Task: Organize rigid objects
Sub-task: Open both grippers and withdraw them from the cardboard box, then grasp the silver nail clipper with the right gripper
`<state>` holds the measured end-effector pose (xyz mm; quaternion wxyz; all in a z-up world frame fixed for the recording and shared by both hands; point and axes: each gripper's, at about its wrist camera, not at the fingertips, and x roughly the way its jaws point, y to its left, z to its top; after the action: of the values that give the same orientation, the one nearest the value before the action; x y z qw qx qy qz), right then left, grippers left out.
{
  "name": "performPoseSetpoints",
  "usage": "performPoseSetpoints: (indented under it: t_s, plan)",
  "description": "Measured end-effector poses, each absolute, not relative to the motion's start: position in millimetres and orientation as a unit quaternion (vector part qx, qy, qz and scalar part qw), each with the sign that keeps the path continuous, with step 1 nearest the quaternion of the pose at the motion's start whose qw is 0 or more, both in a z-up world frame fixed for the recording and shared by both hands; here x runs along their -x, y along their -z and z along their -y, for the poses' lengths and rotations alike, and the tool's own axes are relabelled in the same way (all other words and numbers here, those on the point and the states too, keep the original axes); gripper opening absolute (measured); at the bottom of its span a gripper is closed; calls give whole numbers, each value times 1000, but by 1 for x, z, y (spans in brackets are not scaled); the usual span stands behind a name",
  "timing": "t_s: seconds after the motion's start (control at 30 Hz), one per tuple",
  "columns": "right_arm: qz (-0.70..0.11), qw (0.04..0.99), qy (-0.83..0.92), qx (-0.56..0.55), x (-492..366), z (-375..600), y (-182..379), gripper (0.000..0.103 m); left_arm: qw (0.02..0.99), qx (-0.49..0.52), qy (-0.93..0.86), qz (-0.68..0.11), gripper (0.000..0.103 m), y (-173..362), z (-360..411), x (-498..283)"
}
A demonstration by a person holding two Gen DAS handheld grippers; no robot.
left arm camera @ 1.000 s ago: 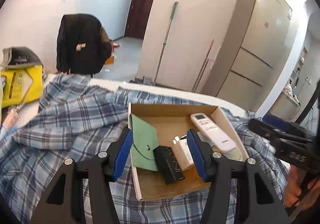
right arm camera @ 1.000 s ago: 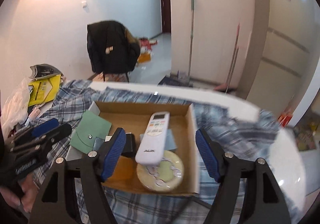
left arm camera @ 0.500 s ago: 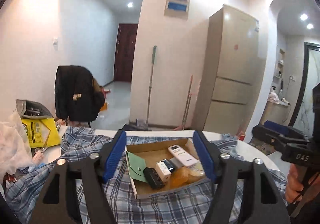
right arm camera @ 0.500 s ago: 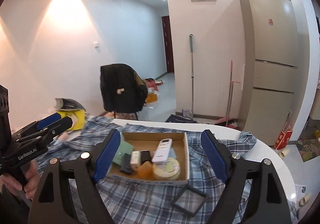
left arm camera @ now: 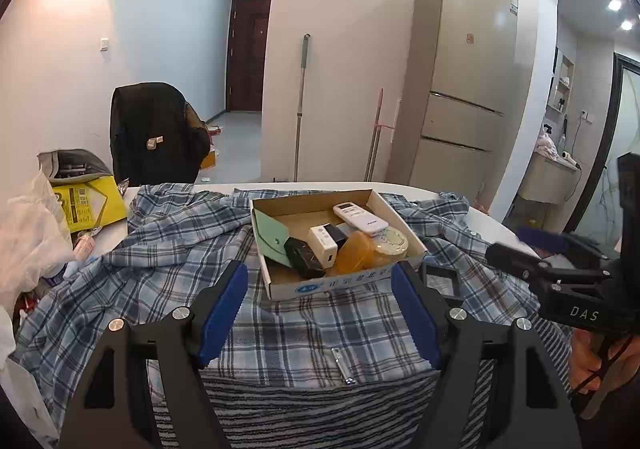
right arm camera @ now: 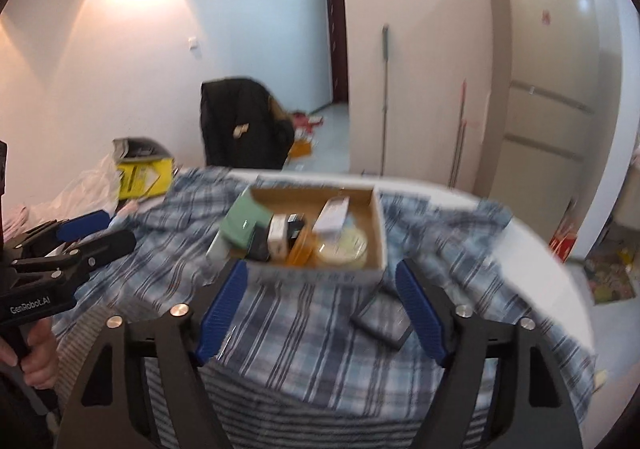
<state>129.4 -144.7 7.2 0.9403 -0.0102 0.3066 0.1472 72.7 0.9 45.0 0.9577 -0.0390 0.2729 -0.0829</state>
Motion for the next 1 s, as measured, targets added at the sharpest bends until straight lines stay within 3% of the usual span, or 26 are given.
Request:
performPoseSetpoints:
  t_s: [0.07,0.27,0.63,0.8,0.9,1.0]
  plan:
    - [-334,929,-161,5,-132,143,4,55,962,53,83,-255,76,-38,-9,-67]
    - [-429,877,-218,-11,-145,124,42,34,964,57,55,-253,76,-21,-41,-67]
    - [-570,778,-265,-21,-178,47,112,32,954,92,41,-281,76,20,-78,-81]
    - [-579,774,-256,7,-177,30,122,29,950,108,42,-288,76,29,-87,-85]
    - [-580,779,-236,34,-179,23,125,17,950,106,46,-289,76,29,-86,-85]
    - [-578,783,-223,59,-177,19,128,12,950,103,49,-290,76,30,-84,-84]
